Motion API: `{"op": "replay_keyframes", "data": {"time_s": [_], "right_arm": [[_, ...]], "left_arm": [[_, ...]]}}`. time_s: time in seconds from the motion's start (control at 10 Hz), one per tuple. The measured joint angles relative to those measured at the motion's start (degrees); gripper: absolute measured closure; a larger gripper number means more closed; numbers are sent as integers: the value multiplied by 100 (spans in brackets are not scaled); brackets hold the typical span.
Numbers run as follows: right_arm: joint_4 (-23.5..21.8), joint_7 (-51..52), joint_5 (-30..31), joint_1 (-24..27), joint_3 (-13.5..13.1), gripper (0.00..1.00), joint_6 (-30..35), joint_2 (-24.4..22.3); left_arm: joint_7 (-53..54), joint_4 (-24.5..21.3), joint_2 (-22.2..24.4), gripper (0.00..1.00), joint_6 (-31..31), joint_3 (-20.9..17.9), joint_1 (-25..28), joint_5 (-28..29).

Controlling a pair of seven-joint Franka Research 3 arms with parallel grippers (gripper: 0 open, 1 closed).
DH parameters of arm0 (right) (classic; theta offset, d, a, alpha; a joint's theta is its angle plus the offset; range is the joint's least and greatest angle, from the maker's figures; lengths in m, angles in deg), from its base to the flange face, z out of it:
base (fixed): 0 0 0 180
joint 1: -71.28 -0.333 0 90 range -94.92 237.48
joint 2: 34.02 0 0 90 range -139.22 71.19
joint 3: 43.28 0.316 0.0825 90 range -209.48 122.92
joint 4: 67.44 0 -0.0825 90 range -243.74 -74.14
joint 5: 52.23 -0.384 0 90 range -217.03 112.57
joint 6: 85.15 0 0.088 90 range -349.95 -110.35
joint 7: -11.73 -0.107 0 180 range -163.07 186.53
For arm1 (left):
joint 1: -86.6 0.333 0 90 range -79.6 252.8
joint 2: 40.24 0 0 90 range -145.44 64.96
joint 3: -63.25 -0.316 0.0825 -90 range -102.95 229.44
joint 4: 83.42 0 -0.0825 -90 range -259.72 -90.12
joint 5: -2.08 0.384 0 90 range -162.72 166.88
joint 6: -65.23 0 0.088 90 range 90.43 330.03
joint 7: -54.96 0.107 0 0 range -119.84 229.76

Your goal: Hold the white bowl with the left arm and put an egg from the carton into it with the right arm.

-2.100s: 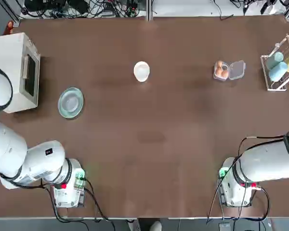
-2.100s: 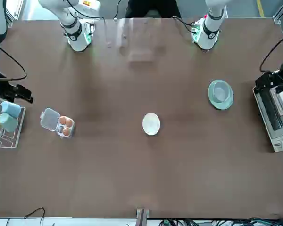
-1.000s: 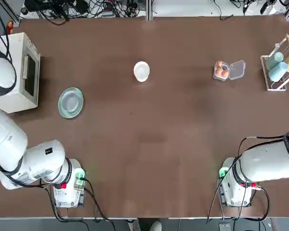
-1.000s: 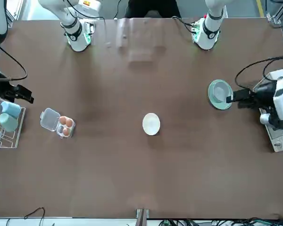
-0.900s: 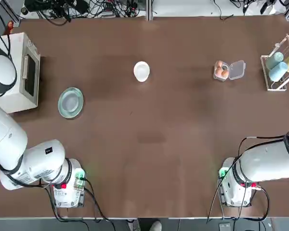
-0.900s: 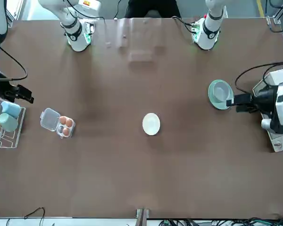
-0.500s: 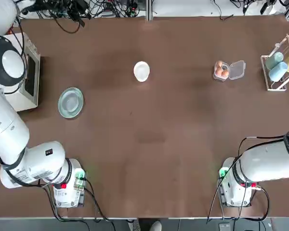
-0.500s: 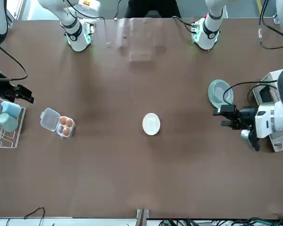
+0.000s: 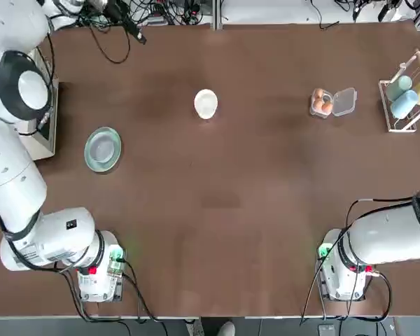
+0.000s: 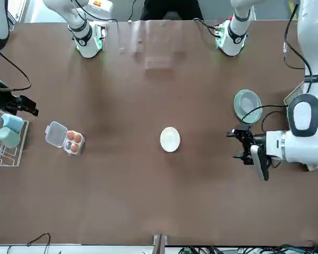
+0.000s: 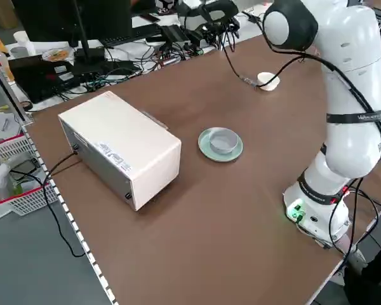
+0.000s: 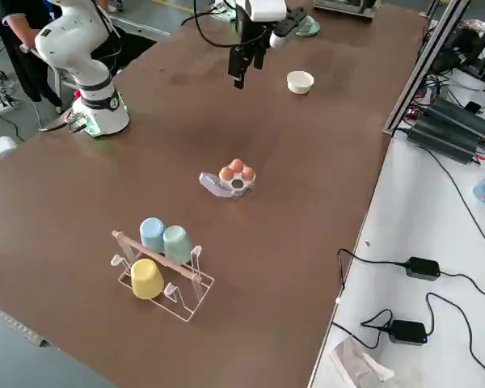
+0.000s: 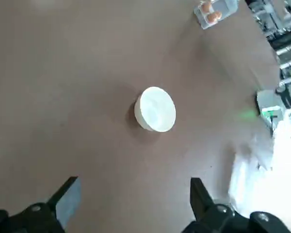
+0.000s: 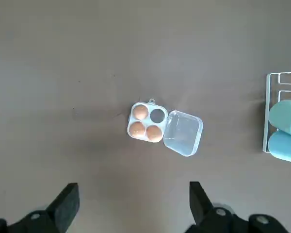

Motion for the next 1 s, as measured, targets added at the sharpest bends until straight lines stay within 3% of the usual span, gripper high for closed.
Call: {"op": "replay_keyframes", "data": {"time_s": [0.3,0.6,0.8,1.0], "right_arm": [[-2,-1,0,0,0,0,-4,0],[-17,-3,0,0,0,0,-162,29],[-120,-4,0,0,-2,0,-539,210],[-216,-5,0,0,-4,0,-1043,672]], "left_arm": [[2016,-532,-544,0,371,43,-222,-222],[3516,-1059,-780,0,698,207,-240,-586],[3844,-1153,-943,0,944,320,-255,-650],[4158,-1126,-1190,0,1173,350,-311,-654]]}}
